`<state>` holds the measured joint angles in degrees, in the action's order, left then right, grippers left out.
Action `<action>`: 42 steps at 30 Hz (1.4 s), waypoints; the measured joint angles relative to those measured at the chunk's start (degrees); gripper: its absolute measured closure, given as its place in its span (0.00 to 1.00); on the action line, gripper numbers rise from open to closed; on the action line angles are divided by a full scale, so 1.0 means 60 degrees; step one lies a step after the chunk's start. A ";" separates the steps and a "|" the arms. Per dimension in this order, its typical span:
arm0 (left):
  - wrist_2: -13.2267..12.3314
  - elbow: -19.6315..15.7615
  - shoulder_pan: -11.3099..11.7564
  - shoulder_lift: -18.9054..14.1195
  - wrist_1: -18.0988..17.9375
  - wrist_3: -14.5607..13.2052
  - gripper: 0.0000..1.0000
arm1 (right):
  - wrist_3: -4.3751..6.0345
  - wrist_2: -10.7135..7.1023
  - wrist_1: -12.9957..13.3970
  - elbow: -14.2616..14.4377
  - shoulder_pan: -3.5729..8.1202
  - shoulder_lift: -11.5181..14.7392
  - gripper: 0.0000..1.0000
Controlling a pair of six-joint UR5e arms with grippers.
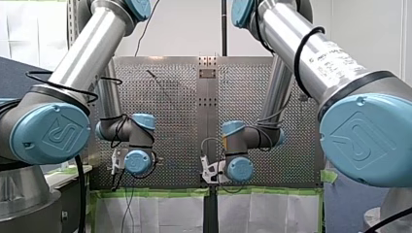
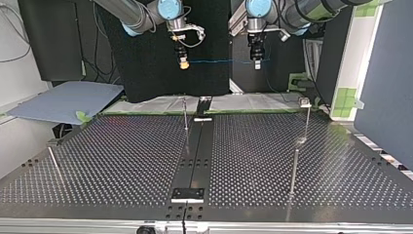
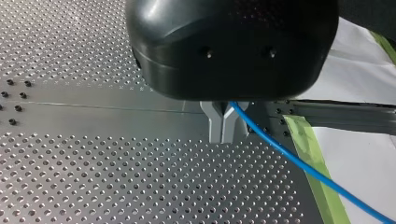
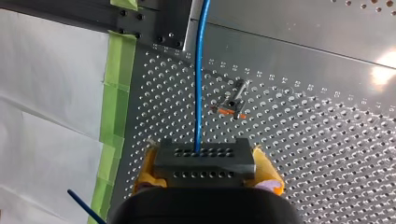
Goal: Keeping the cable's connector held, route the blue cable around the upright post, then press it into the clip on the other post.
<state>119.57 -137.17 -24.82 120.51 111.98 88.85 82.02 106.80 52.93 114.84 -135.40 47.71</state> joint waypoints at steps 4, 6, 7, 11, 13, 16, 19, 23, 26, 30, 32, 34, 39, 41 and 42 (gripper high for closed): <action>-0.0009 0.0000 0.0011 -0.0006 0.0009 -0.0009 1.00 | -0.0004 0.0003 -0.0005 0.0003 0.0002 -0.0011 1.00; -0.0078 0.0012 0.0048 -0.0073 0.0075 -0.0065 1.00 | -0.0061 0.0062 -0.0073 0.0022 0.0022 0.0055 1.00; -0.0122 0.0024 0.0073 -0.0122 0.0125 -0.0081 1.00 | -0.0077 0.0096 -0.0131 0.0026 0.0037 0.0113 1.00; -0.0165 0.0059 0.0105 -0.0448 0.0449 0.0089 1.00 | 0.0133 0.0086 -0.0523 0.0027 0.0078 0.0503 1.00; -0.0111 0.0062 0.0126 -0.0616 0.0619 0.0240 1.00 | 0.0297 -0.0036 -0.0710 0.0019 0.0115 0.0691 1.00; -0.0071 0.0063 0.0146 -0.0883 0.0888 0.0496 1.00 | 0.0576 -0.0283 -0.1002 -0.0104 0.0154 0.0983 1.00; -0.0098 0.0065 0.0181 -0.1133 0.1139 0.0743 1.00 | 0.0862 -0.0569 -0.1300 -0.0347 0.0139 0.1281 1.00; -0.0072 0.0084 0.0241 -0.1519 0.1522 0.1128 1.00 | 0.1088 -0.0977 -0.1712 -0.0743 0.0152 0.1692 1.00; 0.0030 0.0207 0.0317 -0.1819 0.1822 0.1428 1.00 | 0.1182 -0.1258 -0.2021 -0.1051 0.0174 0.2003 1.00; 0.0269 0.0518 0.0446 -0.2232 0.2234 0.1821 1.00 | 0.1317 -0.1475 -0.2421 -0.1405 0.0176 0.2401 1.00; 0.0372 0.0726 0.0515 -0.2454 0.2456 0.1941 1.00 | 0.1364 -0.1565 -0.2603 -0.1550 0.0183 0.2583 1.00; 0.0426 0.0896 0.0568 -0.2633 0.2639 0.2002 1.00 | 0.1396 -0.1623 -0.2770 -0.1704 0.0193 0.2755 1.00; 0.0648 0.1322 0.0718 -0.3061 0.3061 0.2075 1.00 | 0.1518 -0.1780 -0.3004 -0.2148 0.0227 0.3212 1.00; 0.0767 0.1503 0.0779 -0.3244 0.3251 0.2077 1.00 | 0.1574 -0.1833 -0.3036 -0.2334 0.0245 0.3401 1.00; 0.0798 0.1591 0.0804 -0.3330 0.3333 0.2075 1.00 | 0.1595 -0.1846 -0.3049 -0.2414 0.0253 0.3480 1.00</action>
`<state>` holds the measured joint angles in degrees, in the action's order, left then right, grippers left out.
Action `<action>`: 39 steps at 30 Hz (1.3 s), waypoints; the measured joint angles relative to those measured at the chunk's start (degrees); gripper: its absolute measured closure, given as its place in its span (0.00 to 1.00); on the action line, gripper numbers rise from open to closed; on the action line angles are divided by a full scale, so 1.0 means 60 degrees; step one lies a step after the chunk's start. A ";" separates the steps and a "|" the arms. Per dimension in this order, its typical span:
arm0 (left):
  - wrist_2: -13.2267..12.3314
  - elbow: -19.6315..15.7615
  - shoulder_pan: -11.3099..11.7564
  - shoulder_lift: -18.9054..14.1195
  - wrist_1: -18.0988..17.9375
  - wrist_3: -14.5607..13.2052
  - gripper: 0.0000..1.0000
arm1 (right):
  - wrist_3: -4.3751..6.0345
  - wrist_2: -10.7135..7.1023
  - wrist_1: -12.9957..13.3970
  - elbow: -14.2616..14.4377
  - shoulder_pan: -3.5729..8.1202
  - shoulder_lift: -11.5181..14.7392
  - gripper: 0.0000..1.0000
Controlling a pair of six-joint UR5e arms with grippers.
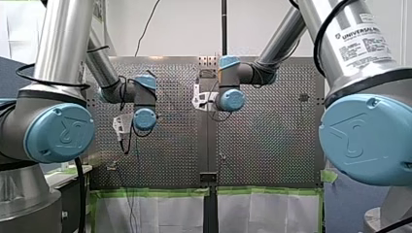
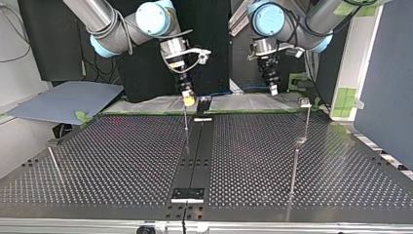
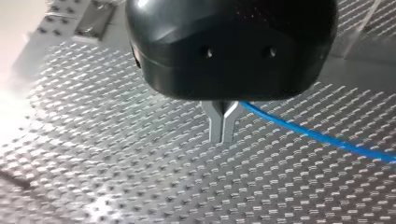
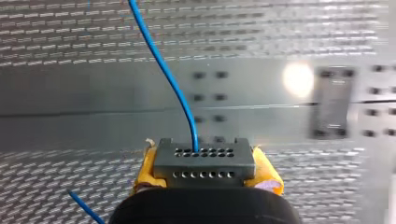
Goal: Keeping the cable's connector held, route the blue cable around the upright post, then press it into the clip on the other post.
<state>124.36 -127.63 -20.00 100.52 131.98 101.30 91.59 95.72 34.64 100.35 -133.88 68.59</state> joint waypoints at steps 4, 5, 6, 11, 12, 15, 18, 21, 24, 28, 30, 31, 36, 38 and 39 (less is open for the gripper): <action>0.0043 0.0365 0.0111 -0.0389 0.0387 -0.0003 1.00 | 0.0049 -0.0041 -0.0136 -0.0362 0.0021 0.0363 1.00; 0.0024 0.0436 0.0142 -0.0506 0.0510 0.0002 1.00 | 0.0056 -0.0055 -0.0196 -0.0462 0.0026 0.0476 1.00; -0.0011 0.0475 0.0165 -0.0595 0.0596 0.0008 1.00 | 0.0059 -0.0071 -0.0233 -0.0523 0.0030 0.0559 1.00; -0.0379 0.0608 0.0273 -0.1087 0.1092 0.0108 1.00 | 0.0061 -0.0214 -0.0345 -0.0663 0.0031 0.0922 1.00; -0.0464 0.0643 0.0288 -0.1182 0.1184 0.0131 1.00 | 0.0063 -0.0239 -0.0351 -0.0674 0.0031 0.0945 1.00; -0.0648 0.0788 0.0339 -0.1506 0.1506 0.0222 1.00 | 0.0064 -0.0317 -0.0389 -0.0742 0.0029 0.0984 1.00; -0.0723 0.0966 0.0397 -0.1807 0.1807 0.0326 1.00 | 0.0098 -0.0468 -0.0424 -0.0863 0.0023 0.0987 1.00; -0.0764 0.1204 0.0462 -0.2097 0.2096 0.0444 1.00 | 0.0235 -0.0610 -0.0435 -0.1018 0.0023 0.0987 1.00; -0.0794 0.1451 0.0531 -0.2360 0.2362 0.0540 1.00 | 0.0441 -0.0707 -0.0438 -0.1189 0.0011 0.0987 1.00; -0.0910 0.1786 0.0644 -0.2699 0.2699 0.0618 1.00 | 0.0673 -0.0837 -0.0458 -0.1458 -0.0036 0.0985 1.00; -0.0988 0.1991 0.0704 -0.2905 0.2910 0.0690 1.00 | 0.0784 -0.0870 -0.0502 -0.1627 -0.0055 0.0986 1.00; -0.1008 0.2042 0.0720 -0.2956 0.2958 0.0716 1.00 | 0.0824 -0.0878 -0.0531 -0.1701 -0.0061 0.0985 1.00; -0.1309 0.2505 0.0858 -0.3427 0.3428 0.1106 1.00 | 0.1014 -0.0898 -0.0629 -0.2080 -0.0080 0.0976 1.00; -0.1476 0.2676 0.0929 -0.3625 0.3632 0.1278 1.00 | 0.1134 -0.0916 -0.0642 -0.2246 -0.0086 0.0969 1.00; -0.1540 0.2740 0.0958 -0.3687 0.3719 0.1334 1.00 | 0.1195 -0.0924 -0.0647 -0.2320 -0.0087 0.0965 1.00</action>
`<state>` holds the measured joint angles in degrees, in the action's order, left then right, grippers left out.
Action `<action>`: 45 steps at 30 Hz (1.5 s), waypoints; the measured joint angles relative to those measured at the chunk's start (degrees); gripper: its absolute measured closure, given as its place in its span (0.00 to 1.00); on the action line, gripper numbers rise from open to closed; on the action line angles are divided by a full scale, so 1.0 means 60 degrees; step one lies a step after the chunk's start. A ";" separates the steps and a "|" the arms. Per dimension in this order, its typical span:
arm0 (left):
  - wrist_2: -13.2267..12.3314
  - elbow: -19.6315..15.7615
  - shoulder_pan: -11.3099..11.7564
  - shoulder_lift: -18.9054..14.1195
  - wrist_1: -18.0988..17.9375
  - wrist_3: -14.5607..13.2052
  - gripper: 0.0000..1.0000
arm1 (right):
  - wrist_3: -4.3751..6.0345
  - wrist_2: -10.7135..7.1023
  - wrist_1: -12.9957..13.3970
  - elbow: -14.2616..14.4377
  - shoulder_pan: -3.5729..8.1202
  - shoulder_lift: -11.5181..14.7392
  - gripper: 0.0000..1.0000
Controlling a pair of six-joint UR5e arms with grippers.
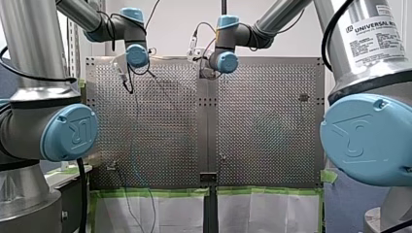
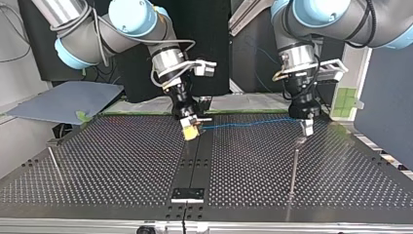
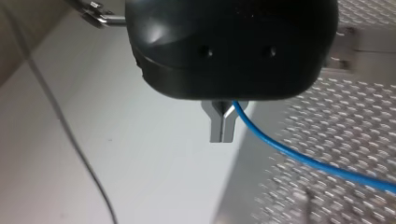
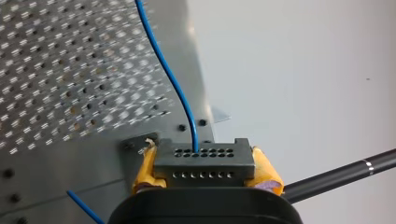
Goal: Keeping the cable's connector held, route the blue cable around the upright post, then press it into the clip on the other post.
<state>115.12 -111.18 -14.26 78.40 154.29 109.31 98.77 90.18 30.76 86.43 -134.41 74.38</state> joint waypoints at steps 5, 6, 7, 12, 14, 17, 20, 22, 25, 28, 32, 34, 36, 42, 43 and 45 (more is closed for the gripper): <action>-0.0269 0.0425 0.0168 0.0084 0.0289 0.0121 1.00 | 0.0440 -0.0173 -0.0011 -0.0400 -0.0026 -0.0014 1.00; -0.0286 0.0512 0.0198 0.0107 0.0307 0.0126 1.00 | 0.0510 -0.0216 -0.0012 -0.0465 -0.0038 -0.0019 1.00; -0.0299 0.0598 0.0229 0.0115 0.0320 0.0129 1.00 | 0.0566 -0.0247 -0.0011 -0.0528 -0.0049 -0.0022 1.00; -0.0401 0.1020 0.0429 0.0105 0.0349 0.0100 1.00 | 0.0681 -0.0311 -0.0025 -0.0772 -0.0082 -0.0054 1.00; -0.0462 0.1163 0.0511 0.0160 0.0351 0.0080 1.00 | 0.0687 -0.0326 -0.0070 -0.0885 -0.0093 -0.0138 1.00; -0.0566 0.1377 0.0630 0.0293 0.0358 0.0068 1.00 | 0.0661 -0.0340 -0.0234 -0.1134 -0.0120 -0.0376 1.00; -0.0705 0.1654 0.0751 0.0535 0.0408 0.0060 1.00 | 0.0629 -0.0339 -0.0396 -0.1396 -0.0143 -0.0632 1.00; -0.0799 0.1831 0.0819 0.0700 0.0453 0.0060 1.00 | 0.0623 -0.0339 -0.0455 -0.1547 -0.0152 -0.0785 1.00; -0.0914 0.2096 0.0930 0.0938 0.0506 0.0057 1.00 | 0.0635 -0.0350 -0.0523 -0.1828 -0.0161 -0.1033 1.00; -0.0975 0.2300 0.1067 0.1114 0.0549 0.0051 1.00 | 0.0651 -0.0354 -0.0576 -0.2125 -0.0163 -0.1215 1.00; -0.1237 0.2390 0.1383 0.1240 0.0592 -0.0013 1.00 | 0.0639 -0.0378 -0.0594 -0.2565 -0.0165 -0.1464 1.00; -0.1403 0.2399 0.1558 0.1303 0.0621 -0.0070 1.00 | 0.0631 -0.0396 -0.0601 -0.2757 -0.0164 -0.1586 1.00; -0.1577 0.2403 0.1776 0.1427 0.0654 -0.0123 1.00 | 0.0615 -0.0410 -0.0605 -0.2961 -0.0165 -0.1735 1.00; -0.2080 0.2406 0.2329 0.1958 0.0664 -0.0208 1.00 | 0.0539 -0.0409 -0.0576 -0.3219 -0.0152 -0.2057 1.00; -0.2157 0.2408 0.2370 0.2043 0.0660 -0.0228 1.00 | 0.0523 -0.0409 -0.0572 -0.3238 -0.0146 -0.2093 1.00; -0.2346 0.2411 0.2424 0.2197 0.0649 -0.0256 1.00 | 0.0485 -0.0409 -0.0566 -0.3275 -0.0127 -0.2182 1.00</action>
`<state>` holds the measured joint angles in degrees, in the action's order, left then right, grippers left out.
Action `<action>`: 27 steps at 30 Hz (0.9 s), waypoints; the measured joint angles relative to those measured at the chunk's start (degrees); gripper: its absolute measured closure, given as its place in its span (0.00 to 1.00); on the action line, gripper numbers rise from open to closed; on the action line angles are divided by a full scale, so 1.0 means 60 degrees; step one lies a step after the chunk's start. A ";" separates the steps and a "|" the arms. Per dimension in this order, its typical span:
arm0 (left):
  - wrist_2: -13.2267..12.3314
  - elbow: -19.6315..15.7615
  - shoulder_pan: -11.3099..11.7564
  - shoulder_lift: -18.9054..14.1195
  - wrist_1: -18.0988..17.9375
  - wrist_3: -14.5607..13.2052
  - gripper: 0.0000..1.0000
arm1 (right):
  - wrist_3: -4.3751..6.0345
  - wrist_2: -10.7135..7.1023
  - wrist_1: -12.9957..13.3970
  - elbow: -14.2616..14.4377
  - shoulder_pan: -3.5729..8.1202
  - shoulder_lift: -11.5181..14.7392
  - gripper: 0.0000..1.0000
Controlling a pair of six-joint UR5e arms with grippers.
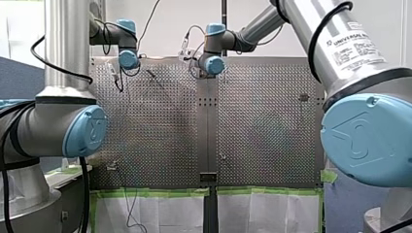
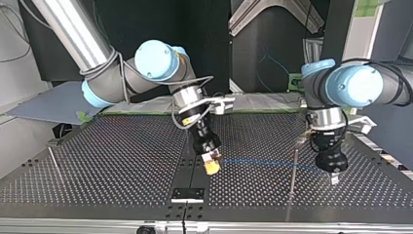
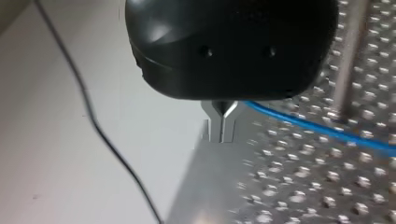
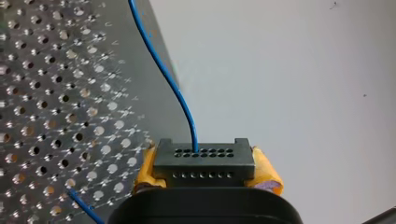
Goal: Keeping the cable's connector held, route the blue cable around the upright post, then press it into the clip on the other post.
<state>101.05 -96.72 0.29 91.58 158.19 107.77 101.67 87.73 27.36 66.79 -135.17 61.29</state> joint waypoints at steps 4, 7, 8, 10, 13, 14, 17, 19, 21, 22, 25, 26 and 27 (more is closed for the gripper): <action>-0.0278 0.0007 0.0030 0.0111 -0.0008 -0.0014 1.00 | -0.0066 -0.0004 0.0000 -0.0086 0.0030 -0.0183 1.00; -0.0380 0.0005 0.0047 0.0165 -0.0010 -0.0017 1.00 | -0.0105 -0.0005 -0.0003 -0.0155 0.0050 -0.0339 1.00; -0.0409 0.0002 0.0058 0.0234 -0.0010 -0.0020 1.00 | -0.0119 -0.0003 -0.0001 -0.0170 0.0056 -0.0391 1.00; -0.0442 0.0000 0.0075 0.0370 -0.0016 -0.0025 1.00 | -0.0149 0.0001 0.0001 -0.0187 0.0067 -0.0469 1.00; -0.0542 0.0001 0.0091 0.0636 -0.0034 -0.0030 1.00 | -0.0204 0.0007 0.0000 -0.0213 0.0087 -0.0579 1.00; -0.0588 0.0000 0.0093 0.0719 -0.0052 -0.0031 1.00 | -0.0225 0.0012 -0.0001 -0.0221 0.0097 -0.0618 1.00; -0.0661 0.0005 0.0119 0.0834 -0.0103 -0.0032 1.00 | -0.0275 0.0028 0.0006 -0.0232 0.0122 -0.0701 1.00; -0.0703 0.0018 0.0150 0.0866 -0.0128 -0.0033 1.00 | -0.0301 0.0036 0.0008 -0.0236 0.0135 -0.0746 1.00; -0.0771 0.0053 0.0171 0.0912 -0.0140 -0.0033 1.00 | -0.0329 0.0041 0.0009 -0.0238 0.0148 -0.0794 1.00; -0.0797 0.0080 0.0168 0.0946 -0.0137 -0.0033 1.00 | -0.0338 0.0047 0.0008 -0.0239 0.0156 -0.0814 1.00; -0.0880 0.0177 0.0136 0.1158 -0.0072 -0.0052 1.00 | -0.0383 0.0088 -0.0003 -0.0242 0.0185 -0.0899 1.00; -0.0911 0.0203 0.0121 0.1263 -0.0049 -0.0069 1.00 | -0.0410 0.0106 -0.0012 -0.0242 0.0195 -0.0940 1.00; -0.0926 0.0217 0.0111 0.1334 -0.0037 -0.0080 1.00 | -0.0431 0.0119 -0.0017 -0.0240 0.0199 -0.0971 1.00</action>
<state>95.49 -95.42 0.96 99.59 157.97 107.29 99.09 88.44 27.26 65.34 -133.97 55.46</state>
